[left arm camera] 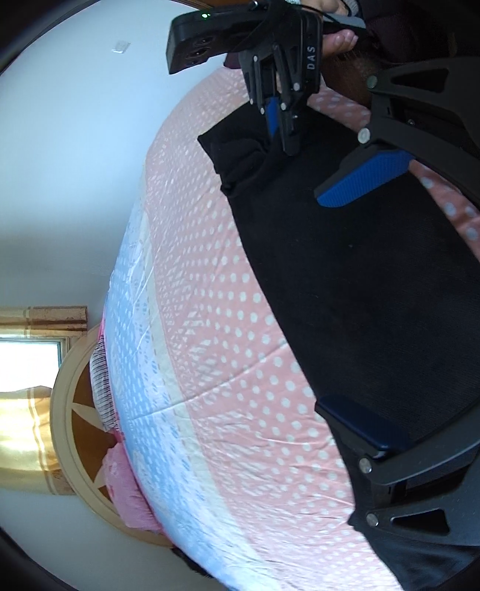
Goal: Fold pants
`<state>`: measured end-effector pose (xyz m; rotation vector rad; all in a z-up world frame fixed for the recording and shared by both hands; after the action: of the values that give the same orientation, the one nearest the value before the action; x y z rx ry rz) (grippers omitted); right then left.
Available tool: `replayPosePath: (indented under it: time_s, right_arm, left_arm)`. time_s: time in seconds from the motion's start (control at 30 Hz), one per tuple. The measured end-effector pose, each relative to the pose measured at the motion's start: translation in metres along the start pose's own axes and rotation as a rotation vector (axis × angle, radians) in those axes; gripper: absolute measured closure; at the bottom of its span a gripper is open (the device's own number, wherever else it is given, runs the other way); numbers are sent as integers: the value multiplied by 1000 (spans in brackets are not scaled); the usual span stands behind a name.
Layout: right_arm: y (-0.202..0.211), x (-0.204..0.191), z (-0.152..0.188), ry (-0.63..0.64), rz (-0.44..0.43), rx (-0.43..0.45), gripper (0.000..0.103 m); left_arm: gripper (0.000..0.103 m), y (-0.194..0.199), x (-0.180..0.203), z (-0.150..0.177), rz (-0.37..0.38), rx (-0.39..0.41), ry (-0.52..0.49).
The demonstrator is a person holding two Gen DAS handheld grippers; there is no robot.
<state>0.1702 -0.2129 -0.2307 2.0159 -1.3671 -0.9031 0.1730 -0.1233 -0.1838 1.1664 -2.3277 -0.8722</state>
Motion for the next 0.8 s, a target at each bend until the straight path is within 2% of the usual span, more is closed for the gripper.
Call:
replayPosePath:
  time_s: [0.23,0.37,0.4,0.5,0.57,0.63,0.7,0.73,0.8]
  right_arm:
    - [16,3,-3,-27,-82,25,83]
    - [38,4,-6,-18,-114,76,82]
    - [41,7,-9,-32,-123,90,81]
    - [42,22,-20,-130,-133,138,62]
    - [32,29,-27,-199,-158,149,62]
    - [16,29,-31,-240,-208,122,62]
    - [-7,23,-29,-247,-246,54,62]
    - [-18,18,-26,-221,-242,5,62]
    - [-17,11,-26,-163,-215,0,62]
  left_arm:
    - [0,-5,10,-8,-31,2,-63]
    - [0,-8,11,-8,-37,5,-67]
    - [0,-9,9,-7,-35,3,-61]
    - [0,-12,7,-4,-30,-8,-43]
    - [0,-13,5,-2,-23,-7,-25]
    - [0,-14,4,-2,-8,-8,-2]
    - [0,-13,4,-2,13,-7,17]
    - [0,-13,6,-2,20,-5,18]
    - [0,-11,9,-4,31,0,14]
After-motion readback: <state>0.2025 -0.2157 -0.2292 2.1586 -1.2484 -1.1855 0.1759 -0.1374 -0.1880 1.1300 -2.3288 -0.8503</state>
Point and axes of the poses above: each gripper's, at about its wrist camera, not at the fingertips, and y roughly against the way its jaws point, x to its right, z to its underside, the point moved 6 cm from there along -y, roughly the way its jaws point, and after that the axes turned 3 degrees about z, right-handed, at the moved point
